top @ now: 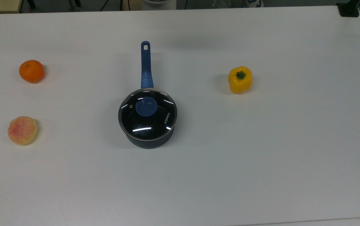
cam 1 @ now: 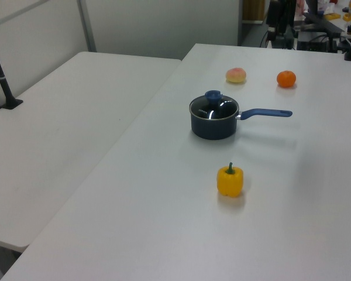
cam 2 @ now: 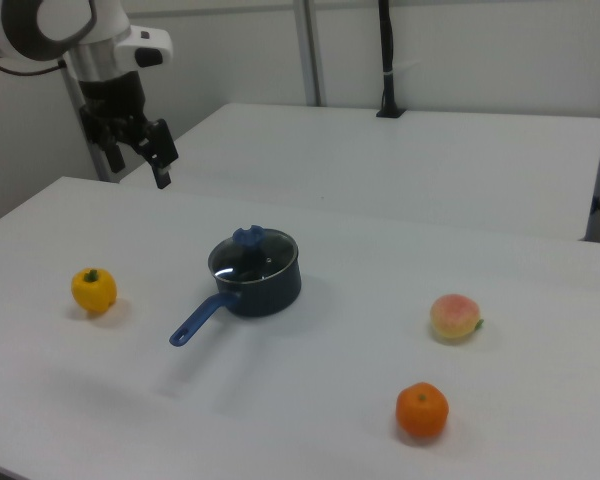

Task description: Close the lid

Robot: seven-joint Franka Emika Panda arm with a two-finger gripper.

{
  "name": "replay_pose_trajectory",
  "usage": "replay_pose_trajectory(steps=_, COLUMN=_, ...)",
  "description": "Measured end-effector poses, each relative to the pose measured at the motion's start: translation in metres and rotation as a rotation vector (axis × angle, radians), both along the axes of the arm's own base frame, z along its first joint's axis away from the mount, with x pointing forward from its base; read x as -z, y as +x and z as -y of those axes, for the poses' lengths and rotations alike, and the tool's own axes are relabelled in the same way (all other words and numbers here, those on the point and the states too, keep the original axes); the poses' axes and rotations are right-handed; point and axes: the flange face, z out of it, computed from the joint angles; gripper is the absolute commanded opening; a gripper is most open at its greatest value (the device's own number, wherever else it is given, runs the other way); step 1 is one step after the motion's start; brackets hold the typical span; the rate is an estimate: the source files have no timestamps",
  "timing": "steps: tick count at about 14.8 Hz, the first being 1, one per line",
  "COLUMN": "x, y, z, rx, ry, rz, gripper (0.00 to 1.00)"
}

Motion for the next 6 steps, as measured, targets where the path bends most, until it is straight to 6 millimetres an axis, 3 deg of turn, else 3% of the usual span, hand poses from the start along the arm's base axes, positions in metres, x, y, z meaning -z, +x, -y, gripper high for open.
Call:
replay_pose_trajectory(steps=3, x=0.003, y=0.004, z=0.018, rx=-0.159, ry=-0.017, rz=0.034, gripper=1.00)
replay_pose_trajectory(steps=6, x=0.003, y=0.004, z=0.022, rx=-0.197, ry=-0.021, rz=0.038, gripper=1.00)
